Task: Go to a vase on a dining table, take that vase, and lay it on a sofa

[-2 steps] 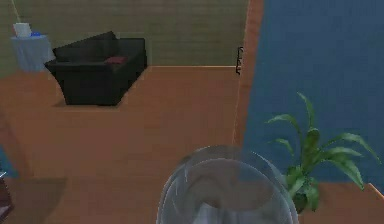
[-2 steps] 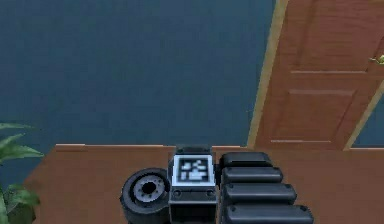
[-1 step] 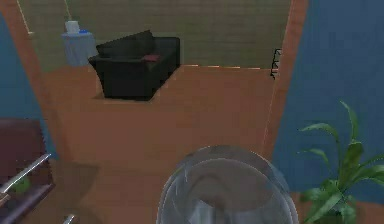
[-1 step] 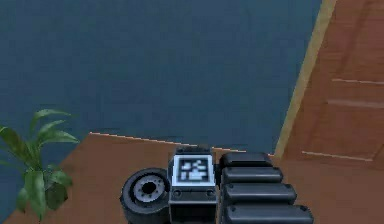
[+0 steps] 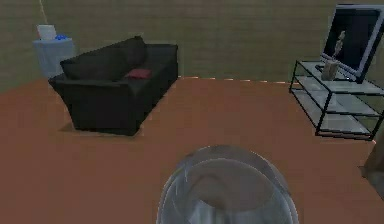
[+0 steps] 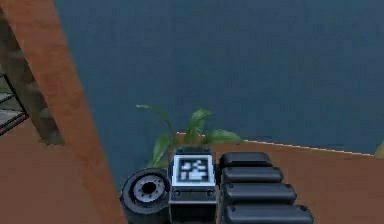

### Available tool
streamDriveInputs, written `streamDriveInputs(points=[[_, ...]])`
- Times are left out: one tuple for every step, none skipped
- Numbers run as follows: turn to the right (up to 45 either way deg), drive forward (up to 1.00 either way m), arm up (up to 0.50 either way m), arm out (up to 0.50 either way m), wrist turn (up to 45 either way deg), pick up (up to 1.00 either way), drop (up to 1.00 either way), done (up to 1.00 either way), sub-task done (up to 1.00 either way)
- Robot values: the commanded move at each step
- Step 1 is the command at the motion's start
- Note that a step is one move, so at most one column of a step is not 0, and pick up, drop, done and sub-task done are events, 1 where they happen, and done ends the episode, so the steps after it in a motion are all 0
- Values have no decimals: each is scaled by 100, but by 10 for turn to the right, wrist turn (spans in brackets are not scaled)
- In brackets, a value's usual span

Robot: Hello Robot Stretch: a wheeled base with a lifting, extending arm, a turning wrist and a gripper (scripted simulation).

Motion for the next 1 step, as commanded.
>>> streamDriveInputs(points=[[0, 100, 0, 0, 0, 0, 0, 0, 0]])
